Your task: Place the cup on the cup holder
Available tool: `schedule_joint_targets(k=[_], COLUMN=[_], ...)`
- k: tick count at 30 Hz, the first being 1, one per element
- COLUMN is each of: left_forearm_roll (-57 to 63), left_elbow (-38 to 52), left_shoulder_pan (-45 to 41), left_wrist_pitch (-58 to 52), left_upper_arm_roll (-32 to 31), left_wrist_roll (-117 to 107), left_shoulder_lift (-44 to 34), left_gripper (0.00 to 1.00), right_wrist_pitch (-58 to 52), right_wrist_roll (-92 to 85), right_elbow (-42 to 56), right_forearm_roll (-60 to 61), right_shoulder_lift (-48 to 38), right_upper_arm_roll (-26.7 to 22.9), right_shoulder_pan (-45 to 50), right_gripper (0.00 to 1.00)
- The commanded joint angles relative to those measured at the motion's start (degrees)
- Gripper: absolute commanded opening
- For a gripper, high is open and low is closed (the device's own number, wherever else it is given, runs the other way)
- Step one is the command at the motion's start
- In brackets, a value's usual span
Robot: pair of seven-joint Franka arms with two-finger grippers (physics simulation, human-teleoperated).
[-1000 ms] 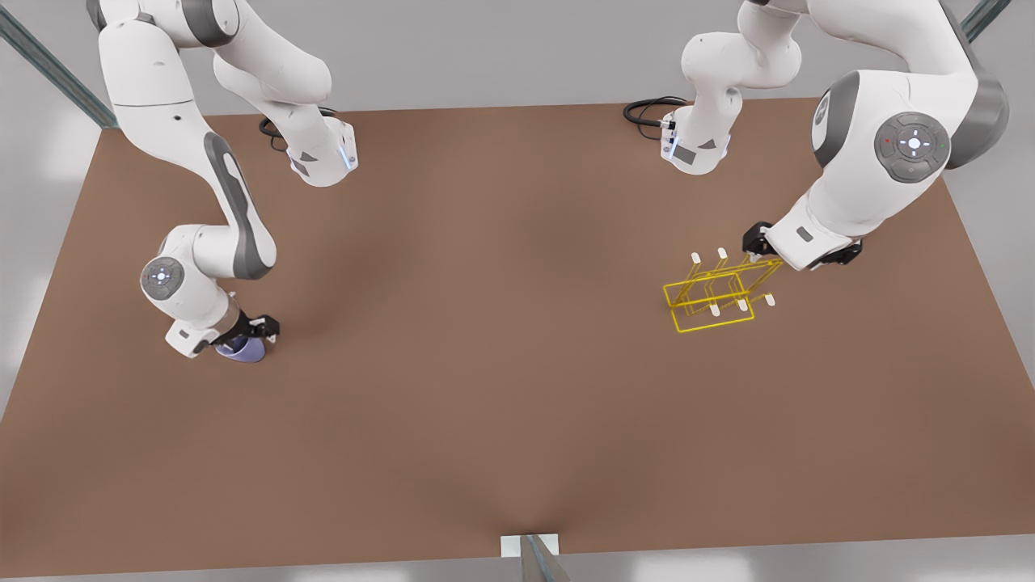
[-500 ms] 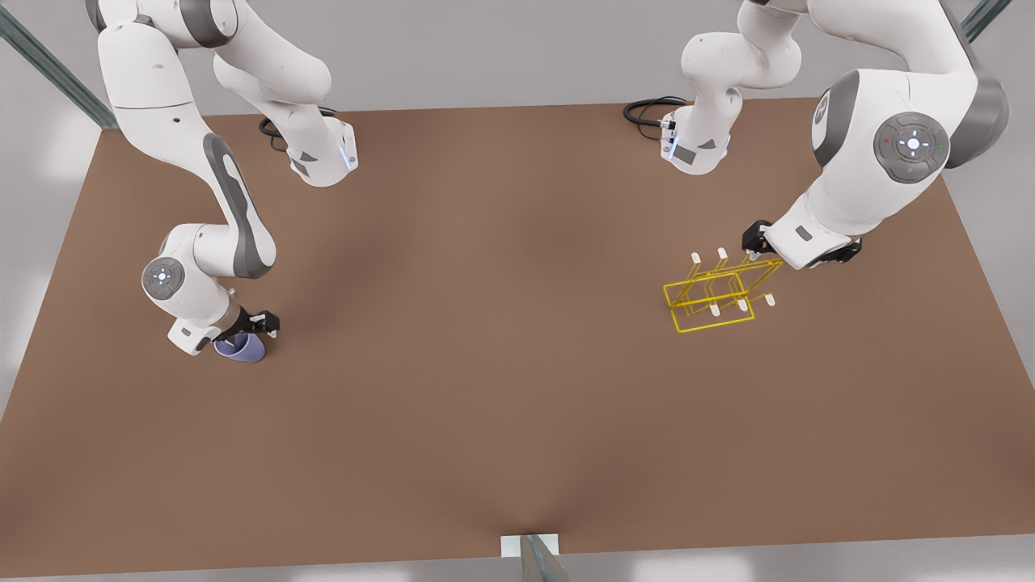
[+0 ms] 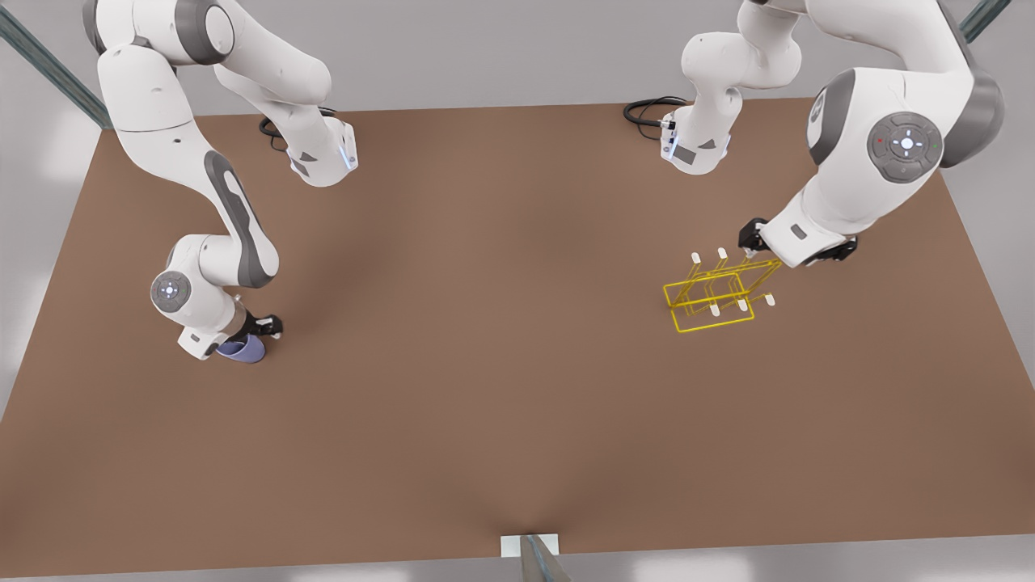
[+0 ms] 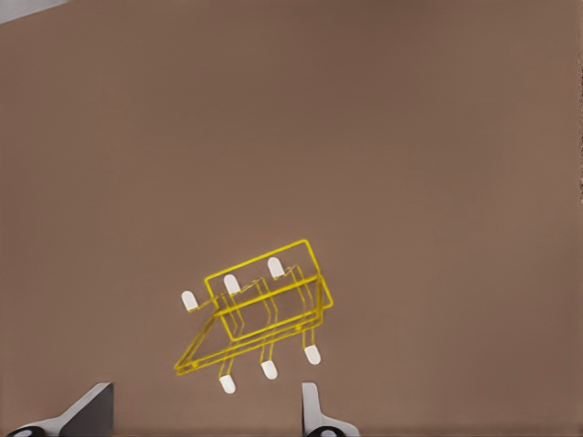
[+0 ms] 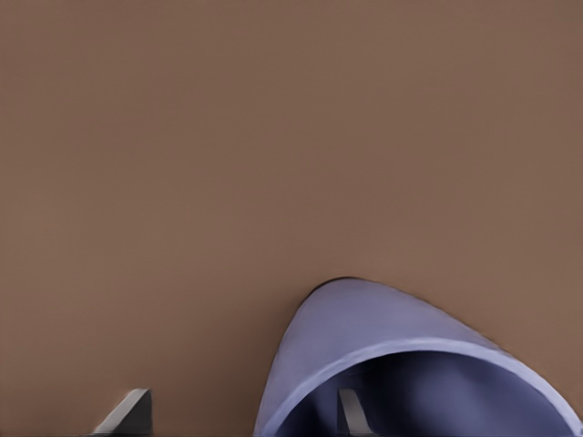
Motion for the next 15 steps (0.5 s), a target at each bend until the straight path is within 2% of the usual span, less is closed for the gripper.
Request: schedule_joint_targets(k=[1, 4, 5, 8, 14, 15], left_forearm_roll=[0.0, 0.0, 0.0, 0.0, 0.0, 0.0], left_elbow=[0.0, 0.0, 0.0, 0.0, 0.0, 0.0], left_shoulder_pan=[-0.1, -0.1, -0.1, -0.1, -0.5, -0.5], left_wrist_pitch=[-0.1, -0.1, -0.1, -0.1, -0.1, -0.1], left_upper_arm_roll=[0.0, 0.0, 0.0, 0.0, 0.0, 0.0], left_wrist_roll=[0.1, 0.1, 0.1, 0.0, 0.1, 0.1], left_shoulder_lift=[-0.1, -0.1, -0.1, -0.1, -0.2, -0.1], left_gripper=[1.0, 1.0, 1.0, 1.0, 1.0, 1.0], right_wrist_pitch=[0.0, -0.1, -0.2, -0.5, -0.7, -4.8], right_wrist_roll=[-0.7, -0.7, -0.6, -1.3, -4.9, -5.4], right_elbow=[0.0, 0.1, 0.1, 0.3, 1.5, 3.9], right_forearm_roll=[0.1, 0.1, 0.1, 0.1, 0.1, 0.1], right_shoulder_lift=[-0.1, -0.1, -0.1, -0.1, -0.3, -0.3], right_upper_arm_roll=[0.0, 0.0, 0.0, 0.0, 0.0, 0.0], right_shoulder_pan=[0.0, -0.1, -0.1, -0.6, -0.6, -0.5], right_gripper=[0.7, 0.53, 0.5, 0.22, 0.21, 0.21])
